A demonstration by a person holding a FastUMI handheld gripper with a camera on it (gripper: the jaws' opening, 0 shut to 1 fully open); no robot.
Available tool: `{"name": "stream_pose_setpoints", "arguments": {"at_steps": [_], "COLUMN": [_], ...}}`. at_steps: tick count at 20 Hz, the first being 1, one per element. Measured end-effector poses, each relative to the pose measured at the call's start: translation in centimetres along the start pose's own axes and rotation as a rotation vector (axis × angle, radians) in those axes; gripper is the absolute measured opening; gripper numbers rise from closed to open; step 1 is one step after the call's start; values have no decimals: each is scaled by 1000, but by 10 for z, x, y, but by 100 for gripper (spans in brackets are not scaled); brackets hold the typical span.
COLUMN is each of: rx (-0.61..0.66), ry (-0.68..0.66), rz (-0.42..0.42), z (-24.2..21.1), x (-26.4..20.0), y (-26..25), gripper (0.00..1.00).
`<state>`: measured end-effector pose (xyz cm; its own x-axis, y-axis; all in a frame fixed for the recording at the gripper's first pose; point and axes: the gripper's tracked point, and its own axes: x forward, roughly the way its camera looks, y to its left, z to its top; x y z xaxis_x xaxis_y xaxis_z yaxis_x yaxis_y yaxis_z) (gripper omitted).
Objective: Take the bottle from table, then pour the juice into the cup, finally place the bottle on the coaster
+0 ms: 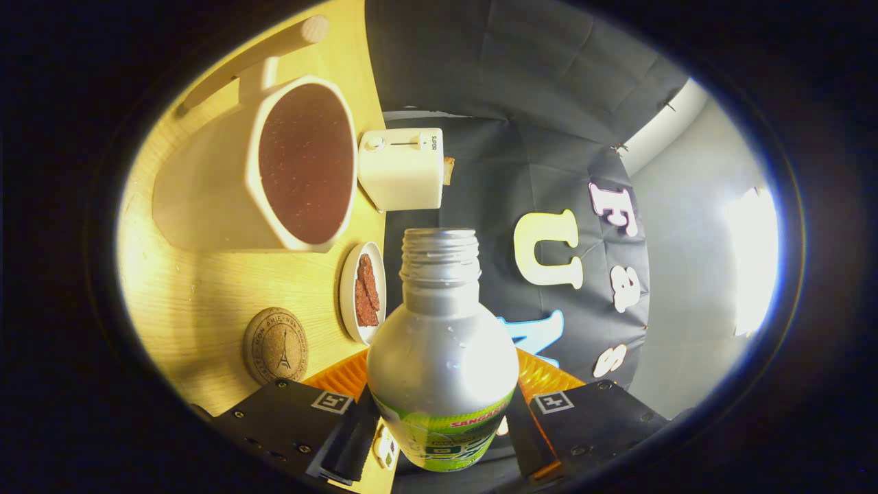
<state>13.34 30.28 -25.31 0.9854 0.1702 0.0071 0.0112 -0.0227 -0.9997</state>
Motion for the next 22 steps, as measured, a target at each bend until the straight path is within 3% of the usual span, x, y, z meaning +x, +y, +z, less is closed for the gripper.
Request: {"name": "stream_pose_setpoints", "arguments": {"at_steps": [12,22], "rx": [-154,-205], "ry": [-29,-36], "rz": [-39,-52], "z": [3,7], "x": [3,3], "y": [-17,-22], "gripper": [80,80]}}
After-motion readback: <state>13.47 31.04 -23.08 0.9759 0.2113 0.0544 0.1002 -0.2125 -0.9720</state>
